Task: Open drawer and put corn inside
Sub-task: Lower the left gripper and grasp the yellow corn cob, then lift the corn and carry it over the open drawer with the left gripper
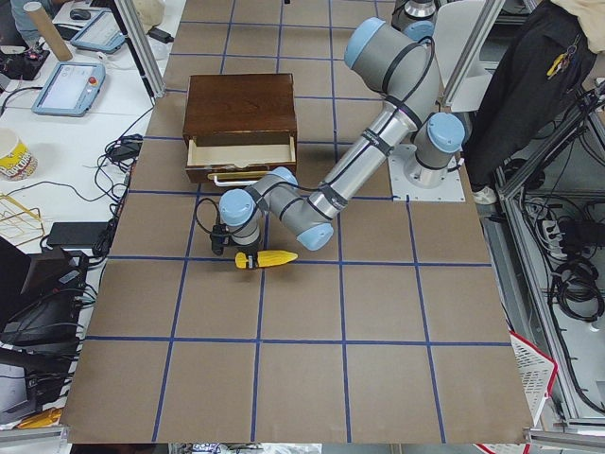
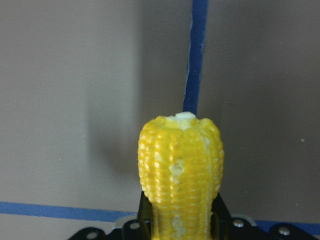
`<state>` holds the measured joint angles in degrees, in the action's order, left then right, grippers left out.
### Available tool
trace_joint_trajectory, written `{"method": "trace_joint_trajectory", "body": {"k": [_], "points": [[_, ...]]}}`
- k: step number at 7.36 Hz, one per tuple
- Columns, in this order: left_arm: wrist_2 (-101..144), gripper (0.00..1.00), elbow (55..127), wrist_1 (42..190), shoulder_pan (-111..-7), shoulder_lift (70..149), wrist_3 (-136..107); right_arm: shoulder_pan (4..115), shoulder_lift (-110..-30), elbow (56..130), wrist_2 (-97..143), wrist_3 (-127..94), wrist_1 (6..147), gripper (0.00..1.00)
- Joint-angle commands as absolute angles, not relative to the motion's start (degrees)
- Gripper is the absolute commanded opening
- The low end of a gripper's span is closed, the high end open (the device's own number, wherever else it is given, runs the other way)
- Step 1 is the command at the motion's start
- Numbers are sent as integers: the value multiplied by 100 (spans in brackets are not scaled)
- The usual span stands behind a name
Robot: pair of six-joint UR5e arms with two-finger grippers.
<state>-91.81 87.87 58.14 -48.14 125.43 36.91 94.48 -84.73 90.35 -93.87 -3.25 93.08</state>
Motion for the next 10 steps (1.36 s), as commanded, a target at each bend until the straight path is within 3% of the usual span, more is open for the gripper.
{"method": "trace_joint_trajectory", "body": {"k": [1, 6, 10], "points": [[-9193, 2, 8780, 5879, -4808, 12507, 3700, 9448, -8473, 9035, -9387, -325, 9308, 100], [-9097, 0, 8448, 6835, -4939, 11850, 3691, 9448, -8473, 9035, -9387, -325, 9308, 100], [-8886, 0, 7639, 8320, -5991, 11041, 2827, 9448, -8473, 9035, -9369, -325, 9308, 100]]}}
